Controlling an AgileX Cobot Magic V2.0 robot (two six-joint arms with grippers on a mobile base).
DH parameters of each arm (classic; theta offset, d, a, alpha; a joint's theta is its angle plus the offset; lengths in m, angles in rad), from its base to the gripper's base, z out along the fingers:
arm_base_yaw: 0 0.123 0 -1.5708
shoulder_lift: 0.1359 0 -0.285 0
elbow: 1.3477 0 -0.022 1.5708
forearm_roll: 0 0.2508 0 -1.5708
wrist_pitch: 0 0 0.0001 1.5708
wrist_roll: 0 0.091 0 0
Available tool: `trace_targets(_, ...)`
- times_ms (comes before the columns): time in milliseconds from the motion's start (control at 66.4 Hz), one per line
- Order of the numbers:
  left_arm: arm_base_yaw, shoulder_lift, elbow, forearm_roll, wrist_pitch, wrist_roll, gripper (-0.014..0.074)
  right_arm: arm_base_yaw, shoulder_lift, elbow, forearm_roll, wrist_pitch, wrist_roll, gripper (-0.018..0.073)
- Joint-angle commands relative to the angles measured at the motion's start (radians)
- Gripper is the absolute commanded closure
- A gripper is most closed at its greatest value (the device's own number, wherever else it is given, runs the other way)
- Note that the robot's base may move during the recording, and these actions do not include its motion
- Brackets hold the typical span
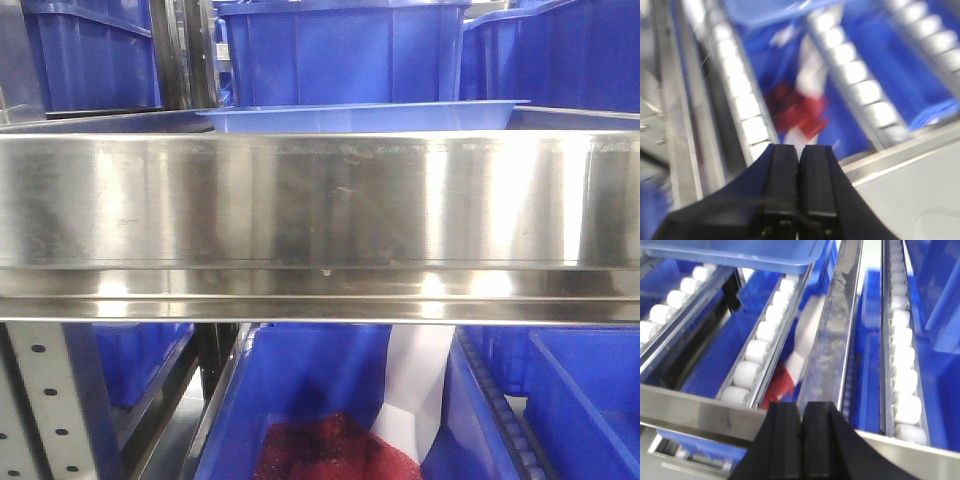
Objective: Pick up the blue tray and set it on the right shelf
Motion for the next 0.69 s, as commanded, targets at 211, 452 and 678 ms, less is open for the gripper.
trace_targets(211,-0.009,-0.460,0.452,-0.004,-0.442,-0.006,0.0645,0.000,-0.305,0.231,-0.025,-0.330,-0.043,0.0508)
trace_targets(452,-0.009,-0.660,0.591,0.002,-0.470,-0.006,0.0645,0.000,-0.387,0.279,-0.025,-0.398,-0.049,0.0508)
trace_targets(678,-0.009,-0.668,0.593,0.002,-0.468,-0.006,0.0645,0.000,-0.387,0.279,-0.025,-0.396,-0.049,0.0508)
